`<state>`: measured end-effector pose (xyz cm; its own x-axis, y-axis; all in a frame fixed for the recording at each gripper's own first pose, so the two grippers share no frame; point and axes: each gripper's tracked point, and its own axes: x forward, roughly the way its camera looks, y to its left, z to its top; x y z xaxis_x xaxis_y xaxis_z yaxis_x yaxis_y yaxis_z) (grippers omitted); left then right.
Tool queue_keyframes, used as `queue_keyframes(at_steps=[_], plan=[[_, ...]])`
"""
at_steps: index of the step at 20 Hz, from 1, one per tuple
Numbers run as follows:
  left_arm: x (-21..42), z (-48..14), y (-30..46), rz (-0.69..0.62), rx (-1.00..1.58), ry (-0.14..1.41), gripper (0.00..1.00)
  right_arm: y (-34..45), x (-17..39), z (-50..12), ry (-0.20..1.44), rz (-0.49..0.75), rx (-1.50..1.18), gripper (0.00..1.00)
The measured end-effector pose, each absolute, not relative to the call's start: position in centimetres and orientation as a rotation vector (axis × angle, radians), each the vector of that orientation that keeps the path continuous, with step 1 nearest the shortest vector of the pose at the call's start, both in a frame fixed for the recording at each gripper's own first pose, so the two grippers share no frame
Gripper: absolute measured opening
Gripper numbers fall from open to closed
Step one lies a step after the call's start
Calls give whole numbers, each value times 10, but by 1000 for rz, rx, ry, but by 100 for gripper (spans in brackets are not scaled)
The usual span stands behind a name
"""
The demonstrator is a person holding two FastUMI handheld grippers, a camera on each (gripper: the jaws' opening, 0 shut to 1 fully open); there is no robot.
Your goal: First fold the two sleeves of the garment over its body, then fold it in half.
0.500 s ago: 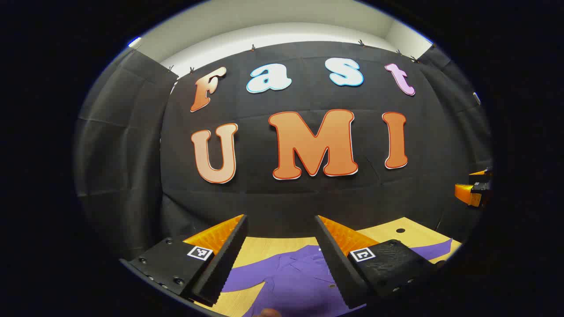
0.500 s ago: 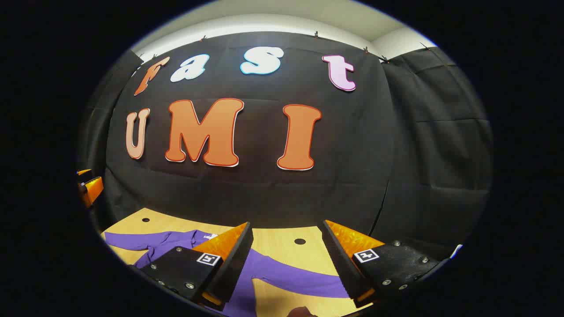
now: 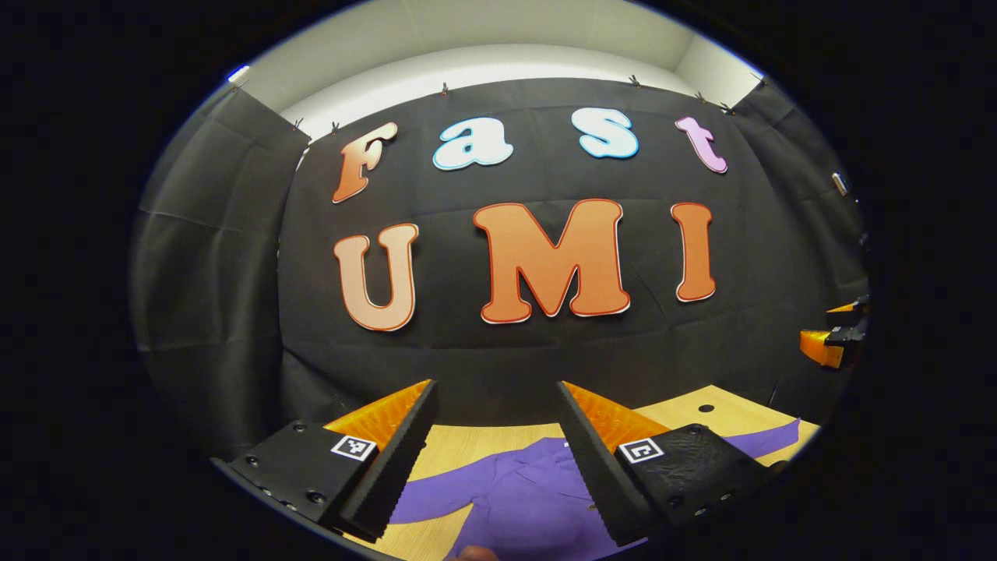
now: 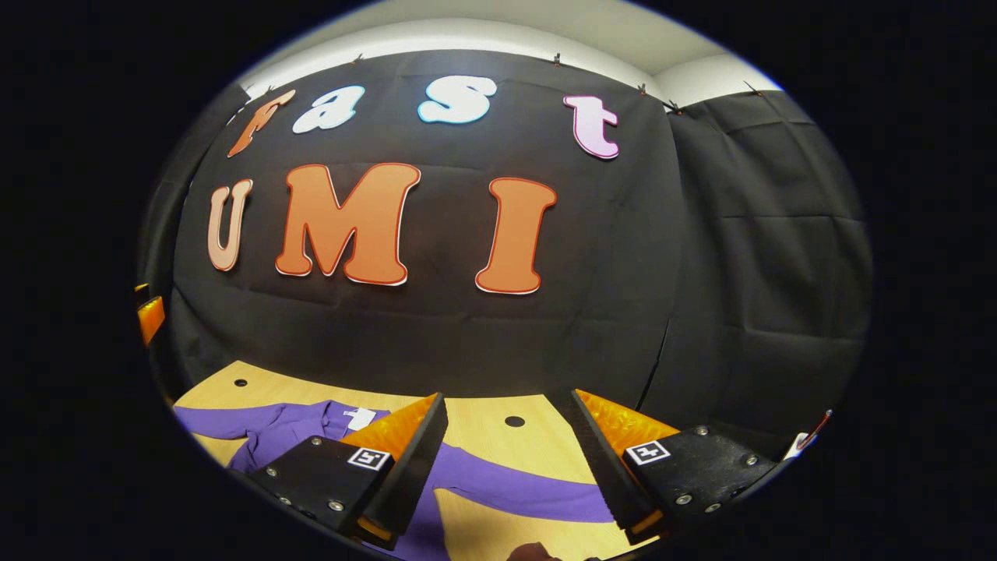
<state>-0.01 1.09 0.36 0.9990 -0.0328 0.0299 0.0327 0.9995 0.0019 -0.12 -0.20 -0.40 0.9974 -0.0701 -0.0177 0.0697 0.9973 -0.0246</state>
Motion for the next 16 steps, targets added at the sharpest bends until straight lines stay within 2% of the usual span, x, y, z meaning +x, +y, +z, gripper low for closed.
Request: queue_keyframes(at_steps=[9, 16], plan=[[5, 1, 11, -64, -6, -41, 97, -6, -1, -10, 42, -114, -49, 94], [8, -3, 17, -55, 3, -32, 97, -70, 7, -45, 129, -259, -50, 94]])
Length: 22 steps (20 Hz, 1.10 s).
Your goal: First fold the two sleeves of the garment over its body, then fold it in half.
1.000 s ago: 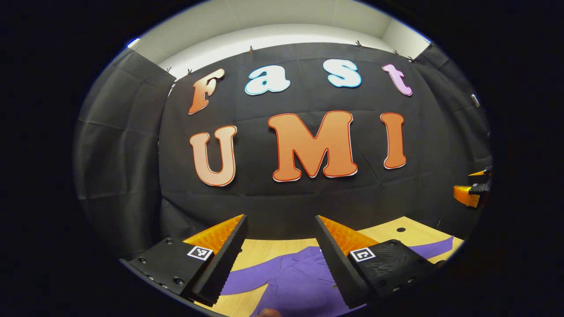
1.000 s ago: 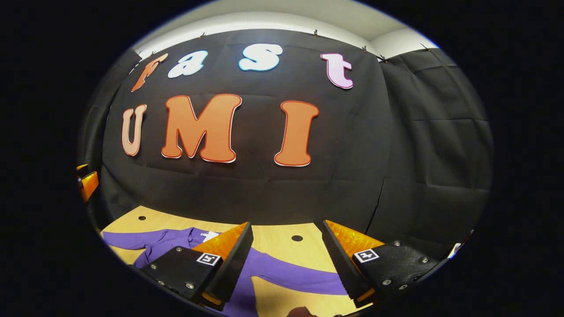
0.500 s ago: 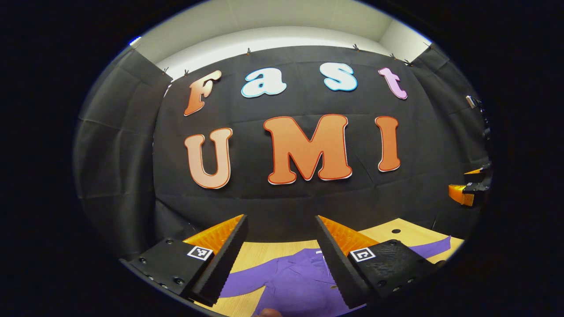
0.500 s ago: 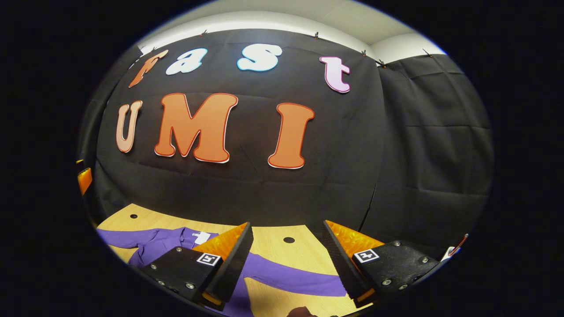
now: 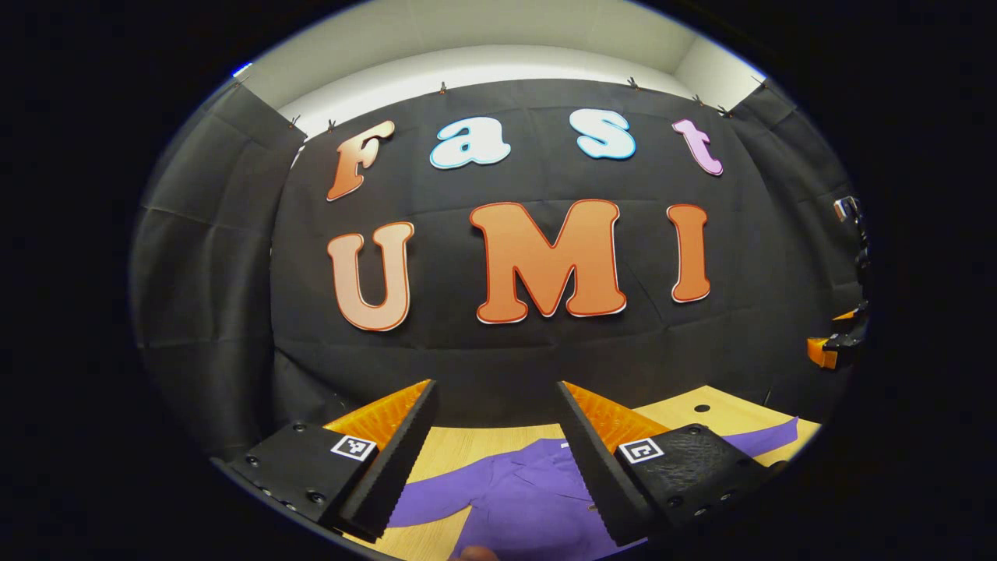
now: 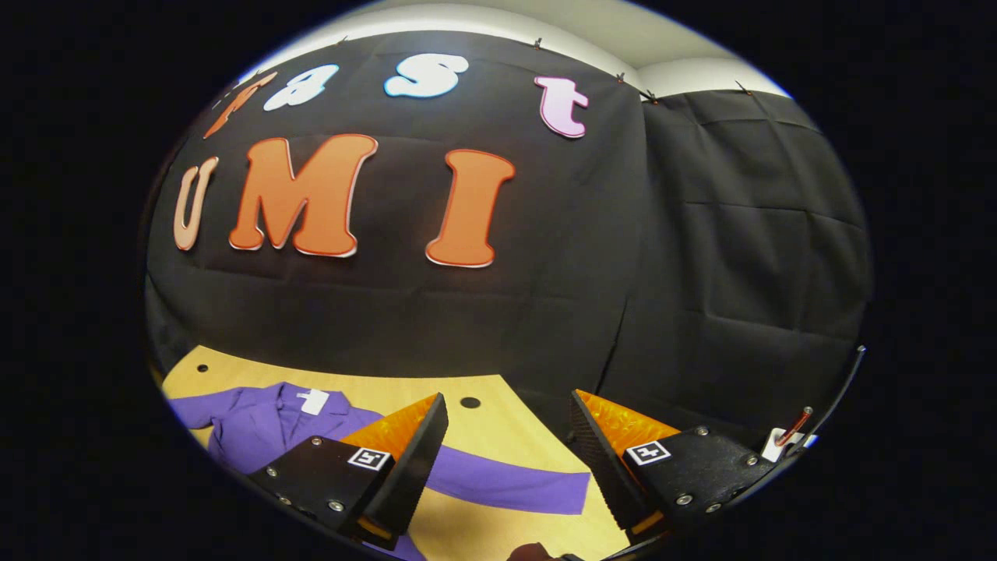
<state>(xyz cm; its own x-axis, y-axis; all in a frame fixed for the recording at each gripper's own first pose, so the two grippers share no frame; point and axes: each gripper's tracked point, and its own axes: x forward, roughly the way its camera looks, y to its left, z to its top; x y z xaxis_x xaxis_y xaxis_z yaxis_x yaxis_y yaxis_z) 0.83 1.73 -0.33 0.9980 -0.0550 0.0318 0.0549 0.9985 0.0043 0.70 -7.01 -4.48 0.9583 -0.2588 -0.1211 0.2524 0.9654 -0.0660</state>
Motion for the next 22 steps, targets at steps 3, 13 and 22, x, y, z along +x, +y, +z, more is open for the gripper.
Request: queue_keyframes(at_steps=[3, 13, 22], plan=[[6, -3, 19, -42, 10, -27, 97, -103, 13, -76, 208, -308, -7, 94], [-8, -9, 17, 50, 48, 3, 98, -175, 43, -215, 580, -367, 114, 95], [-29, -19, -5, 137, 74, 62, 96, -190, 55, -312, 984, -238, 339, 95]])
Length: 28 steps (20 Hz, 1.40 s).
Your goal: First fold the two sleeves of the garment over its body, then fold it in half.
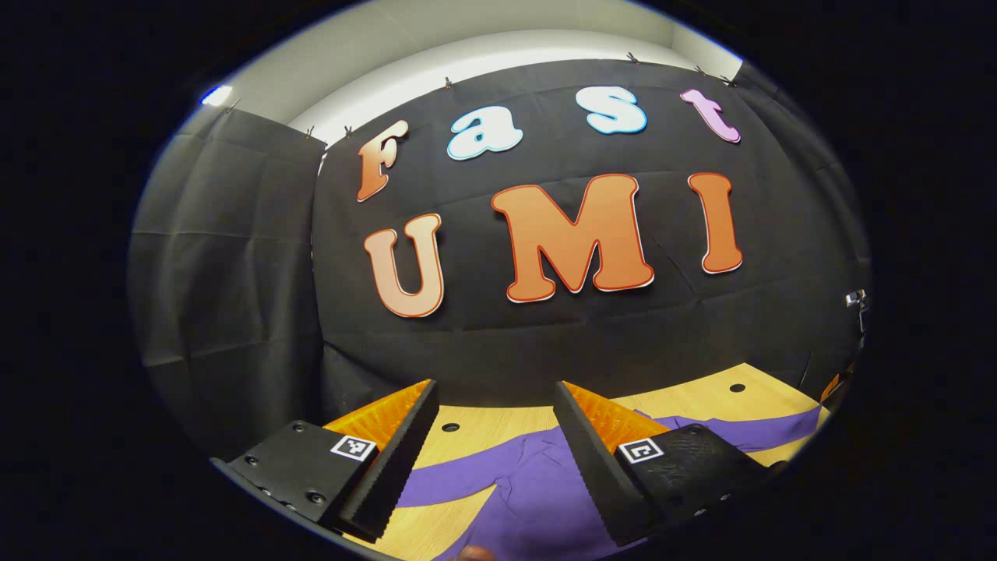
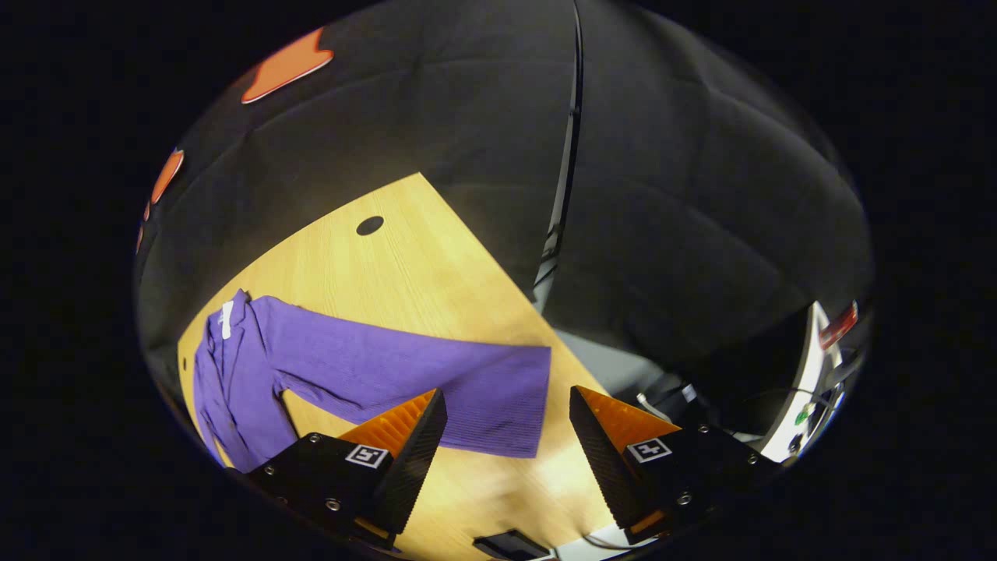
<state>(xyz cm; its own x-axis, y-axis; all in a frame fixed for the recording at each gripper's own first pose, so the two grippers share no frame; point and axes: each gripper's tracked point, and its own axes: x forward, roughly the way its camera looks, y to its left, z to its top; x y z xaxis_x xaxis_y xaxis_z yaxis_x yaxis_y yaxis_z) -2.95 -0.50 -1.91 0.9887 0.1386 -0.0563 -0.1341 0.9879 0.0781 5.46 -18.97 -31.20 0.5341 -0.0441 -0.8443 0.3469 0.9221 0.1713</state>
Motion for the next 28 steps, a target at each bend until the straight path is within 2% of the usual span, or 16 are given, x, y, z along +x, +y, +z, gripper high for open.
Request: queue_keyframes(at_steps=[6, 11, 15, 18, 19, 20, 23, 25, 28], plan=[[-44, -31, -19, 170, 91, 109, 97, -189, 55, -348, 1161, -204, 442, 94], [-53, -39, -19, 198, 93, 140, 97, -191, 52, -369, 1260, -212, 404, 92], [-56, -42, -16, 210, 99, 155, 97, -177, 50, -384, 1321, -207, 392, 92], [-55, -44, -11, 209, 113, 163, 96, -185, 48, -392, 1322, -262, 347, 87], [-54, -44, -8, 209, 116, 170, 96, -185, 48, -392, 1332, -276, 355, 77], [-55, -46, -5, 210, 118, 174, 97, -186, 47, -390, 1333, -288, 359, 74], [-51, -48, 8, 199, 122, 173, 97, -187, 56, -390, 1312, -319, 403, 39], [-40, -49, 24, 185, 123, 168, 98, -179, 55, -388, 1321, -319, 462, 8], [-20, -51, 48, 146, 113, 157, 99, -158, 65, -360, 1254, -301, 558, 4]])
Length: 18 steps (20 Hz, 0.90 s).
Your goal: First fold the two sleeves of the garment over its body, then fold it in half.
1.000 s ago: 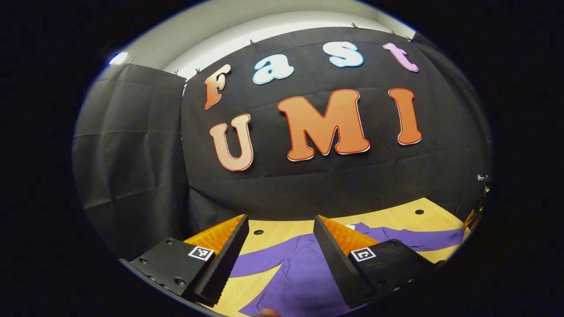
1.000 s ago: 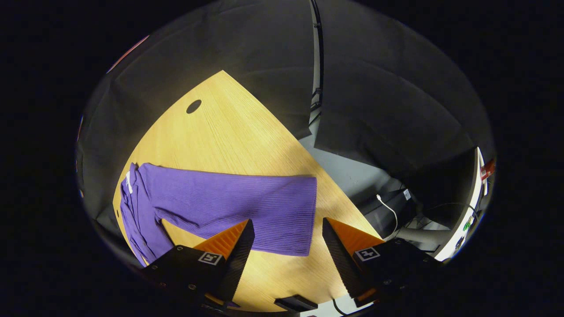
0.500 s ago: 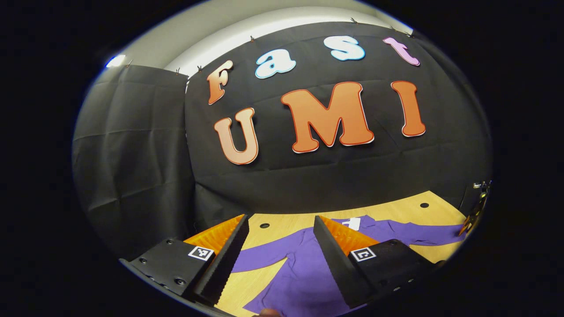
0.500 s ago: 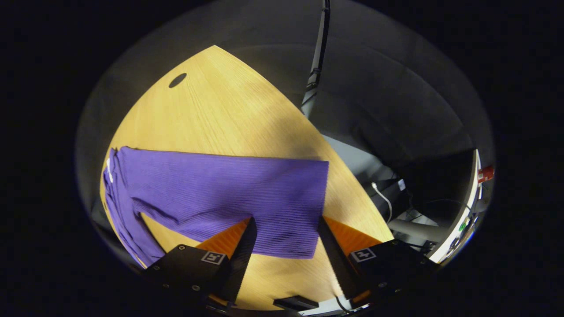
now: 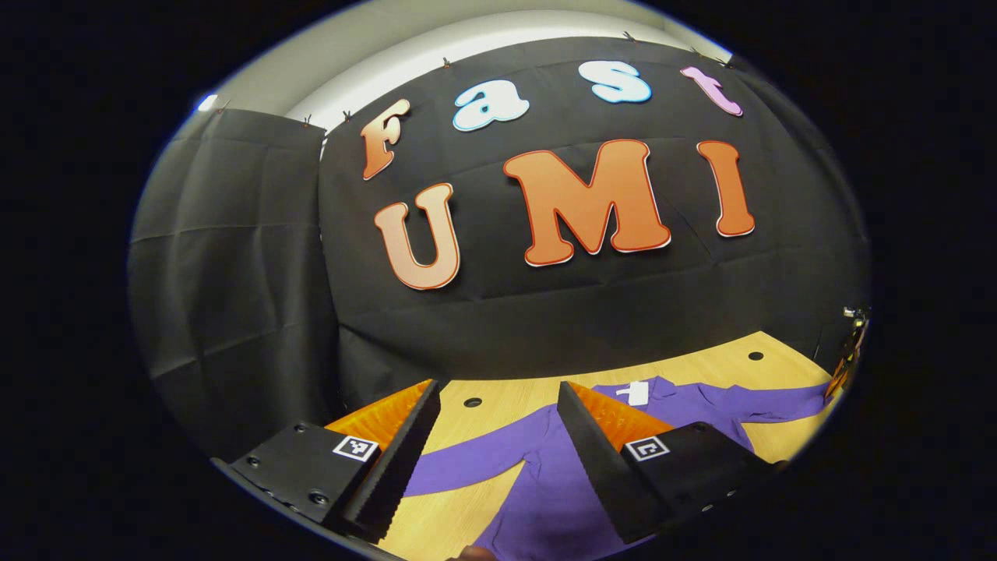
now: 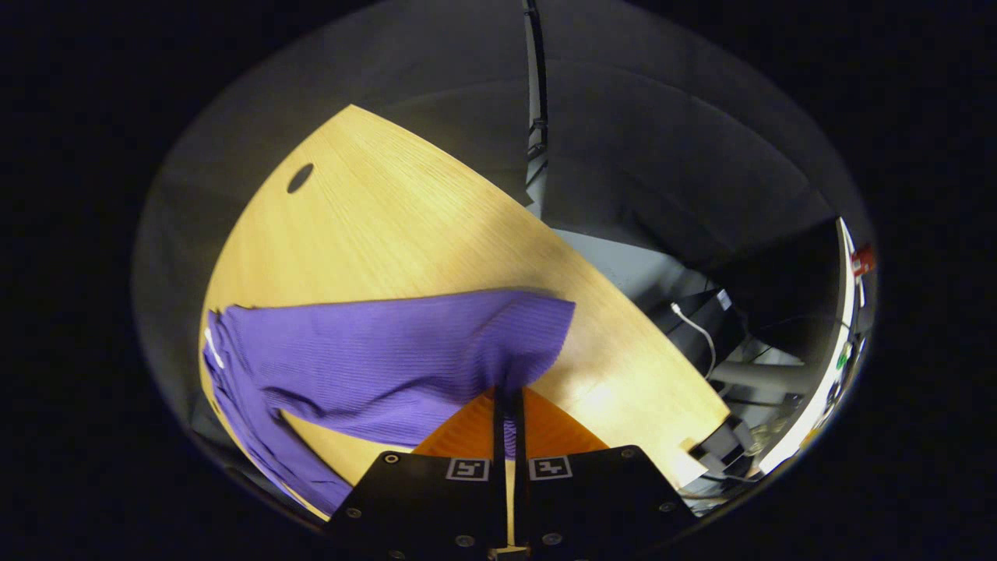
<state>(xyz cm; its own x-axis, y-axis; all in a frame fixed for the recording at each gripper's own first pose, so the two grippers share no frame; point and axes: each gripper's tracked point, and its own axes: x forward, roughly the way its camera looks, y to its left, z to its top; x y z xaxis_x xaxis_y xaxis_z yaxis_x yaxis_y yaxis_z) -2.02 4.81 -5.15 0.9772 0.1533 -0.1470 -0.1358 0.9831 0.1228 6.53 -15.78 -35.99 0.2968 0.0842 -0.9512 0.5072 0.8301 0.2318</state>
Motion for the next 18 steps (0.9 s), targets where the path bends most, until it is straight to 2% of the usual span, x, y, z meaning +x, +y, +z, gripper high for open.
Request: queue_keyframes(at_steps=[6, 13, 18], plan=[[11, -64, 83, 79, 49, 144, 99, -100, 80, -290, 1157, -219, 518, 4], [30, -88, 127, 64, -12, 160, 99, 43, 97, -205, 1087, 90, 382, 4], [33, -107, 166, 96, -46, 187, 100, 144, 92, -173, 1087, 242, 301, 4]])
